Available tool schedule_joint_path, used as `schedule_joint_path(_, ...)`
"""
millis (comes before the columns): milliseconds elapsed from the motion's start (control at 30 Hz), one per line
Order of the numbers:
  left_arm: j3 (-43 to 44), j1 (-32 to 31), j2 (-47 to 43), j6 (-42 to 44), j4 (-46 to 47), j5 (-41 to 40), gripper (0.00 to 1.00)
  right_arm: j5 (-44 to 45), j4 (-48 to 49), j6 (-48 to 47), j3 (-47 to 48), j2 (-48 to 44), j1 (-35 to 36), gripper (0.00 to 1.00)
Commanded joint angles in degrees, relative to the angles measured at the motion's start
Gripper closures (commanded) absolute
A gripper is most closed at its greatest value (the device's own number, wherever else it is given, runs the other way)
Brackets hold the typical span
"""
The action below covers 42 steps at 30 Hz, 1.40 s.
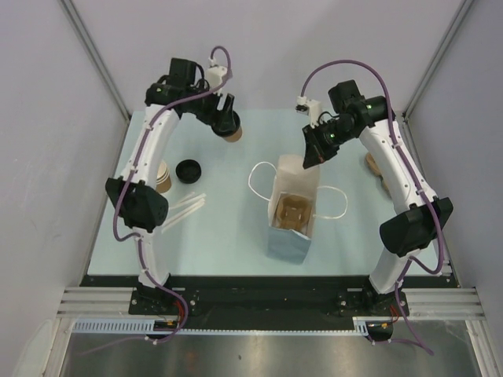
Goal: Pack the takeout coffee
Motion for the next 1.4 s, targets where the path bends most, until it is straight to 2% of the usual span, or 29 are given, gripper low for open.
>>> schedule_joint_path(0,5.6,0.2,-7.8,0.4,-1.8,9.5,0.56,0.2,2.9,3.4,1.7,0.5,-0.5,1.00)
schedule_joint_path(233,5.5,-1.8,-15.0,-3.5,4.9,18.6,0.60,-0.5,5.1,6.5,1.9,1.7,-2.5,1.00)
schedule_joint_path(400,5.8,-7.4,-19.6,-1.0,5.9,21.6,0.60,-1.2,5.0,6.9,3.7,3.2,-2.9,1.00)
schedule_joint_path(633,2.6,-21.3,-22.4,14.9,-3.3,14.1,0.61,-2.6,5.0,7.2,4.5,4.1,-3.2,1.00)
schedule_joint_path(700,0.3,-24.3,-22.0,16.1,-4.1,12.7,0.62,-3.0,4.9,6.9,4.9,4.2,-3.2,1.00)
schedule_joint_path(867,1.9,-30.5,-17.7,22.0,-9.3,6.2,0.62,-3.3,5.1,6.7,5.2,3.8,-2.7,1.00)
schedule_joint_path(1367,-5.4,-34.4,-9.4,24.2,-8.4,-6.0,0.64,-4.5,5.0,6.4,4.4,2.9,-1.3,1.00)
